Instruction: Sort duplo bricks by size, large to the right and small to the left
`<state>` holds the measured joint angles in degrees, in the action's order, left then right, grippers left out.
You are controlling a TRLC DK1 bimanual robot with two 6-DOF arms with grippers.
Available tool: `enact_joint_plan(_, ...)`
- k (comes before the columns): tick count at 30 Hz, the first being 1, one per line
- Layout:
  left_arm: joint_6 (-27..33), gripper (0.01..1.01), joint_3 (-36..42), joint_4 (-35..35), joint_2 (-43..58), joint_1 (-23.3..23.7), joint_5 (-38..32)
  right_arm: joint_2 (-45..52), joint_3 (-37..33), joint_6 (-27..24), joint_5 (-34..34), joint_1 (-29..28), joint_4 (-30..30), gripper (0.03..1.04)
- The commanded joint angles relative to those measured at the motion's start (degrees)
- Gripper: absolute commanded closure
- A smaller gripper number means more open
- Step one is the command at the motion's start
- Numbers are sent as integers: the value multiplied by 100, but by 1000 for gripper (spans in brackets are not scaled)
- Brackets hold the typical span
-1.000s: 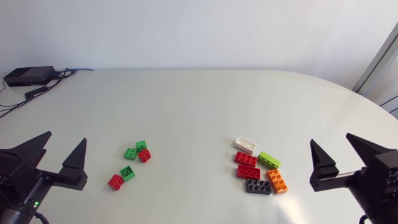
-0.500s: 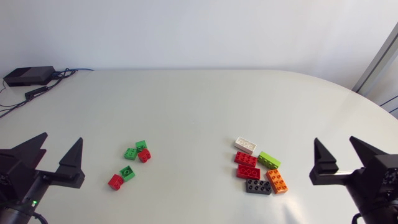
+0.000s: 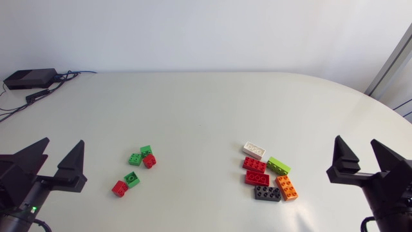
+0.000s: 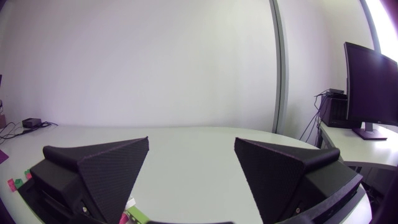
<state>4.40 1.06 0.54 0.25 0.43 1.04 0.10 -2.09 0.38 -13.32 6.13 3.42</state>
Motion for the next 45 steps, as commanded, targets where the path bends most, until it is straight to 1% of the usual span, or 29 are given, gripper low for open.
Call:
enact_joint_plan(1,-168,44,-124,122,-104,10,-25,-54,235,-65,14,169,168,72)
enact_joint_plan(5,-168,44,-124,236,-104,-51,-25,-54,235,-73,5,283,502,72)
enact_joint_plan(10,-159,44,-124,606,-113,-7,-34,-54,235,-610,-13,275,1099,72)
enact_joint_plan(14,-159,44,-124,1019,-113,36,-95,-54,235,-1084,-13,292,1416,72)
enact_joint_plan(16,-168,44,-124,1212,-113,36,-95,-54,235,-1102,-13,283,1548,72)
enact_joint_plan(18,-186,44,-124,1212,-113,-25,-95,-54,235,-996,5,310,1372,72)
enact_joint_plan(21,-186,44,-124,984,-113,-95,-86,-54,235,-794,14,468,968,72)
enact_joint_plan(25,-159,44,-124,395,-113,-104,-86,-54,235,-557,5,442,414,72)
enact_joint_plan(28,-71,44,-124,131,-104,-69,-86,-54,235,-443,23,459,-70,72)
enact_joint_plan(32,-19,44,-124,96,-104,72,-86,-36,235,-451,23,442,-114,72)
enact_joint_plan(45,61,44,-97,-80,-104,124,-86,-45,235,-460,23,424,-114,72)
